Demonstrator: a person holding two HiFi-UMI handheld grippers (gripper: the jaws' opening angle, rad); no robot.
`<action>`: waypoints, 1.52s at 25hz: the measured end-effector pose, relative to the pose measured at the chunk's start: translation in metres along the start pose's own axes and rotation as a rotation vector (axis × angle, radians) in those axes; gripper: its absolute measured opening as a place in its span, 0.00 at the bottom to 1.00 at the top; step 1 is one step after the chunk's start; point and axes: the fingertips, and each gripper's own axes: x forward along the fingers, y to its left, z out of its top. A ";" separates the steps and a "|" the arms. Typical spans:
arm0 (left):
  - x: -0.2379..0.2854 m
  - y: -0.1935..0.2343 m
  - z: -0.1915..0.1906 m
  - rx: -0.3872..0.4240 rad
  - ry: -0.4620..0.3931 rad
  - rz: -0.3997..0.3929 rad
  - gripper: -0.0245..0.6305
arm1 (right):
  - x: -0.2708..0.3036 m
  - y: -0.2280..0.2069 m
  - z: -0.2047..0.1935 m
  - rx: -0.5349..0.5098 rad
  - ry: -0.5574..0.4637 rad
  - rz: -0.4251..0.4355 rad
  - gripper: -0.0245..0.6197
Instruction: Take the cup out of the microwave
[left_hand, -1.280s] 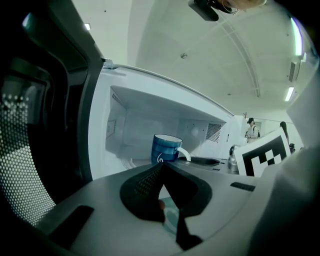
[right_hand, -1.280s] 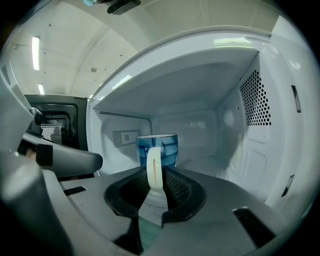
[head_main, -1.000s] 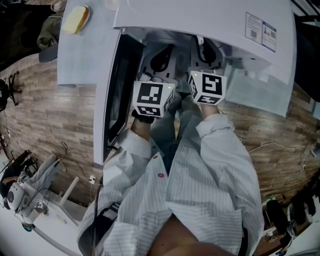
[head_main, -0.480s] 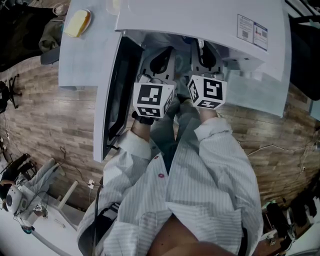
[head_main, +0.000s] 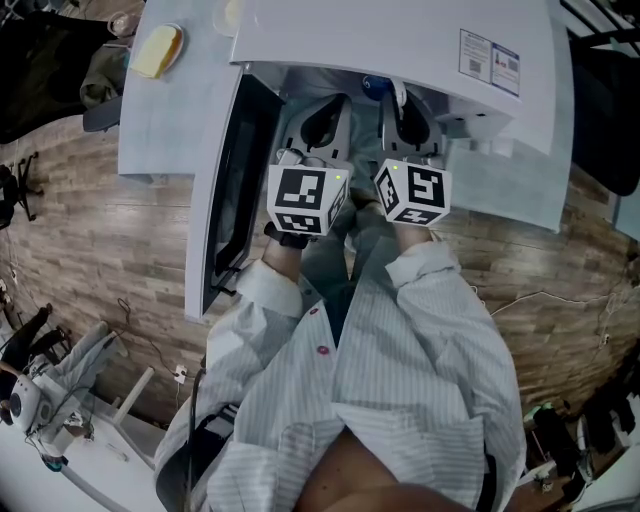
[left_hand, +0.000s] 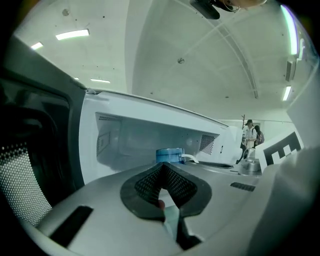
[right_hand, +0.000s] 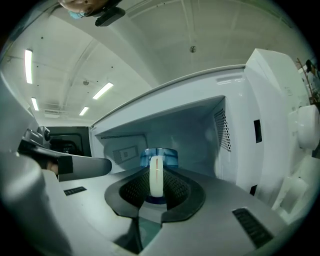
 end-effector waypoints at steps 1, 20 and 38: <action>0.000 -0.001 0.001 0.000 -0.002 0.000 0.05 | -0.002 0.001 0.001 -0.001 0.001 0.003 0.16; -0.030 -0.048 0.020 -0.025 -0.016 0.052 0.05 | -0.068 0.003 0.003 0.041 0.083 0.103 0.15; -0.067 -0.092 0.050 -0.021 -0.088 0.118 0.05 | -0.128 0.013 0.053 0.035 0.041 0.247 0.15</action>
